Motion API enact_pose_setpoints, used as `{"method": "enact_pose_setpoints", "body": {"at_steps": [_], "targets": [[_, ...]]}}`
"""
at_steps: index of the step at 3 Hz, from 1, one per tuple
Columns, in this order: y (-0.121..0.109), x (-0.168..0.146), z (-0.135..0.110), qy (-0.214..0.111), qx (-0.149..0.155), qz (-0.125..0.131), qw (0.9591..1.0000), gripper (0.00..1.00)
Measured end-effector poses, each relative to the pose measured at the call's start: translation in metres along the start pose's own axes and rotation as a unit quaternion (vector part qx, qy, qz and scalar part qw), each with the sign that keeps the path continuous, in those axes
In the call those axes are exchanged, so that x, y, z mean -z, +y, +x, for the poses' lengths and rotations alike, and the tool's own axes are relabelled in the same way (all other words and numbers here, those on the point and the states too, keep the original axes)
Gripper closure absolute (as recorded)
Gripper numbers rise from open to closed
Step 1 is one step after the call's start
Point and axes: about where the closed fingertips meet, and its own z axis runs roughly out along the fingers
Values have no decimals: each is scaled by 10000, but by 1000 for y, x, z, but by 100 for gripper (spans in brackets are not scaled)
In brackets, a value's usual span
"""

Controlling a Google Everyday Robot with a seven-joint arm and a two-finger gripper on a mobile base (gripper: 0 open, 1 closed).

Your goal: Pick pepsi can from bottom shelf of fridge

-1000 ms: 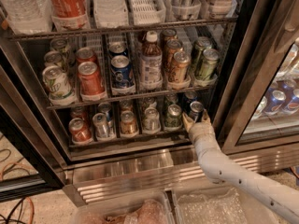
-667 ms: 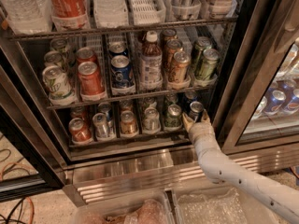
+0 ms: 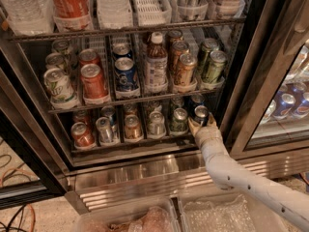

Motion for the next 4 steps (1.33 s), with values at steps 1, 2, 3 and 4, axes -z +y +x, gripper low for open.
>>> {"method": "enact_pose_setpoints", "body": {"at_steps": [1, 2, 3, 4], "targets": [[-5, 8, -22, -88, 221, 2, 9997, 100], [-7, 21, -51, -313, 441, -17, 9985, 100], [0, 44, -64, -399, 576, -235, 9973, 100], [14, 84, -65, -338, 682, -669, 9949, 100]]}}
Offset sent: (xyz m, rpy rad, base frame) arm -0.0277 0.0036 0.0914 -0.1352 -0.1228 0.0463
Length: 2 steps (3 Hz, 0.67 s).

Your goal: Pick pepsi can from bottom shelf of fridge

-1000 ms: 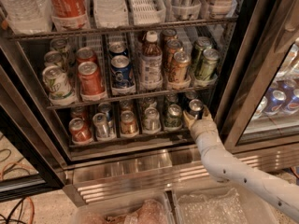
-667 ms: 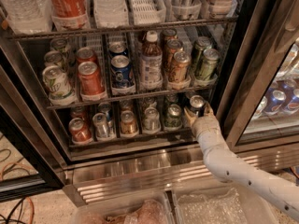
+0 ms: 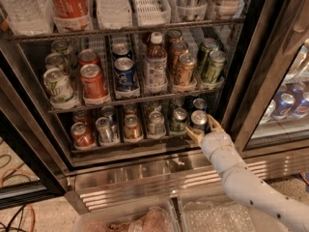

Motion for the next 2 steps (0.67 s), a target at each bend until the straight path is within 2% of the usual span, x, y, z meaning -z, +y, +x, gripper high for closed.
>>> {"method": "enact_pose_setpoints", "body": {"at_steps": [1, 2], "targets": [[15, 35, -12, -102, 59, -394, 9992, 100], [21, 61, -28, -298, 123, -625, 9975, 100]]}}
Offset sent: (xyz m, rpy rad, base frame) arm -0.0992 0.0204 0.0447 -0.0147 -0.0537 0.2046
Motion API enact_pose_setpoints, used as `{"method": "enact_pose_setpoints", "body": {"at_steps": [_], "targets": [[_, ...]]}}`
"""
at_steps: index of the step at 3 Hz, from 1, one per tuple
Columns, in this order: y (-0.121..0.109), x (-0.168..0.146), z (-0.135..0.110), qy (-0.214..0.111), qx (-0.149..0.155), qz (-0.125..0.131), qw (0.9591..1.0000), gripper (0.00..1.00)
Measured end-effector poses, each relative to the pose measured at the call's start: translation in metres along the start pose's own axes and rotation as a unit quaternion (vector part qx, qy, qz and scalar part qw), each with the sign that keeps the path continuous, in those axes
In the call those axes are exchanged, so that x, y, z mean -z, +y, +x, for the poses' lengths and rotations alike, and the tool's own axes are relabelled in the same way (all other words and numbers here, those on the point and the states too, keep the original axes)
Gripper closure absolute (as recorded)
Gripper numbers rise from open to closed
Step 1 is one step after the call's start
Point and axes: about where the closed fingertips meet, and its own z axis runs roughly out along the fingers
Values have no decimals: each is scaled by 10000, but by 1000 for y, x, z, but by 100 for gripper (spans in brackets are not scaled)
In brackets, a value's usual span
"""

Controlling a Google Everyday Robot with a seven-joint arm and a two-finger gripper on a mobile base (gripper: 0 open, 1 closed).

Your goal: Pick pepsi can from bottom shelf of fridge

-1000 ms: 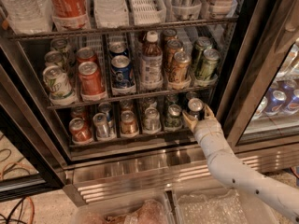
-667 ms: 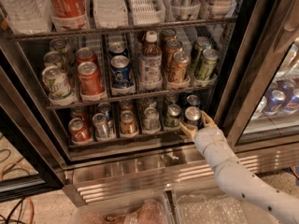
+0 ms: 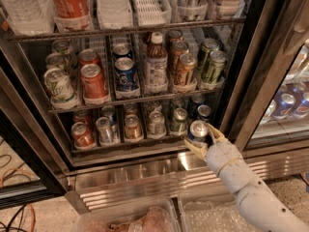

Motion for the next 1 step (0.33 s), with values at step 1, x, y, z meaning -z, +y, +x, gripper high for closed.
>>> {"method": "enact_pose_setpoints", "body": {"at_steps": [1], "targets": [[4, 15, -9, -90, 30, -98, 9999, 100]]}}
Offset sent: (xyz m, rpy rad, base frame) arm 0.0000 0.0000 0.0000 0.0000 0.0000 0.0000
